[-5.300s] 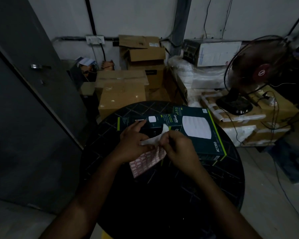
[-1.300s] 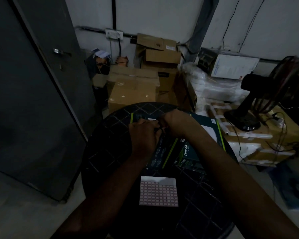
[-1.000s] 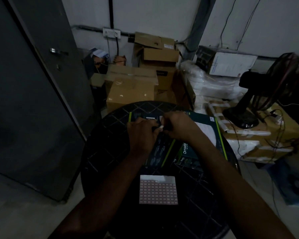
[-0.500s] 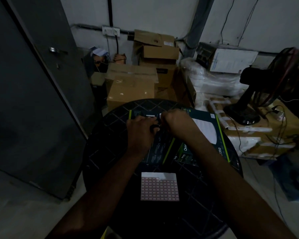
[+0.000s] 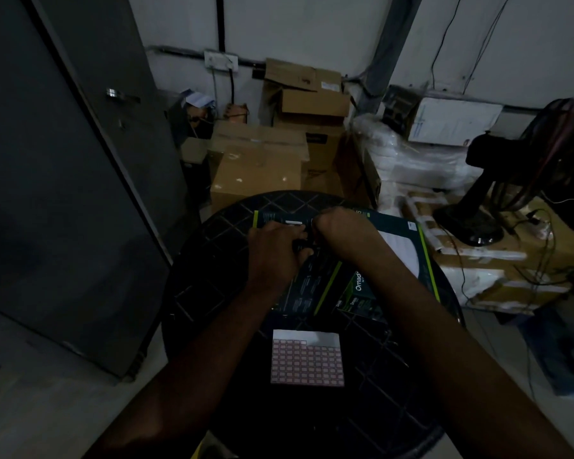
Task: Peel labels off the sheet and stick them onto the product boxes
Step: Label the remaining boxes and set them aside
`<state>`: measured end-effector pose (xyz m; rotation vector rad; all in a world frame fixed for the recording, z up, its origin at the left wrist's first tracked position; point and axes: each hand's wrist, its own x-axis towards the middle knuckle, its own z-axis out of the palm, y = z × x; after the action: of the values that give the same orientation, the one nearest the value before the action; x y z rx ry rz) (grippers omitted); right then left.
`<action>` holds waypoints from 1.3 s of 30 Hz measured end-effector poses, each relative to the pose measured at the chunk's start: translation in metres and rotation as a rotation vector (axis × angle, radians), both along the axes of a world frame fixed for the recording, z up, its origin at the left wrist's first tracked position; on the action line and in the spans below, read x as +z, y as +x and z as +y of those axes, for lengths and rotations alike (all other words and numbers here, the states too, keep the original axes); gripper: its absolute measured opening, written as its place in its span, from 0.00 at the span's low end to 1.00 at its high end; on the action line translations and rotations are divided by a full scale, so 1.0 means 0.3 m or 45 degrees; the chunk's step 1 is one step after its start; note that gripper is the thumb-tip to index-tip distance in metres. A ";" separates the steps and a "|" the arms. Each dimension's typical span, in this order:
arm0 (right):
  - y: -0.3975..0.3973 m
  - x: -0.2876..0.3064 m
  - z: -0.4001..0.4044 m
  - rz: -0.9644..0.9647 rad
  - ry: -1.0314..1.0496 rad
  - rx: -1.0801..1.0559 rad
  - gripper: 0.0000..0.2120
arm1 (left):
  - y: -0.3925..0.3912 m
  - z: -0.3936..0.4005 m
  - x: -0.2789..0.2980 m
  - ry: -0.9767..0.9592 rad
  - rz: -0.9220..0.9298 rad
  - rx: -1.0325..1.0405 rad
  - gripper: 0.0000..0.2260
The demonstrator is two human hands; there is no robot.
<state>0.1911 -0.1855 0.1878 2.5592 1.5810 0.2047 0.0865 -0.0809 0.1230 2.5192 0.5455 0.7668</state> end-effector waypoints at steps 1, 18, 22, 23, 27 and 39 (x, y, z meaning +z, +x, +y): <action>0.000 -0.003 0.002 -0.004 0.005 0.006 0.08 | 0.000 -0.001 0.001 0.010 0.007 0.004 0.15; 0.026 -0.003 -0.049 0.266 0.352 -0.166 0.06 | 0.014 -0.021 -0.008 0.011 -0.103 0.065 0.12; 0.004 -0.036 -0.116 0.450 0.614 -0.146 0.11 | 0.017 -0.017 -0.014 0.015 -0.128 0.087 0.12; -0.010 -0.053 -0.122 0.475 0.604 -0.122 0.11 | 0.017 -0.016 -0.016 0.017 -0.136 0.085 0.12; -0.044 -0.124 -0.126 0.428 0.589 -0.083 0.11 | 0.021 -0.014 -0.017 0.045 -0.129 0.080 0.11; -0.034 -0.174 -0.089 0.327 0.791 -0.120 0.06 | 0.016 -0.024 -0.079 0.043 -0.263 0.043 0.13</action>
<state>0.1808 -0.2122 0.1356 3.2347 1.6794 0.4333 0.0911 -0.0880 0.0994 2.4283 0.5082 1.0418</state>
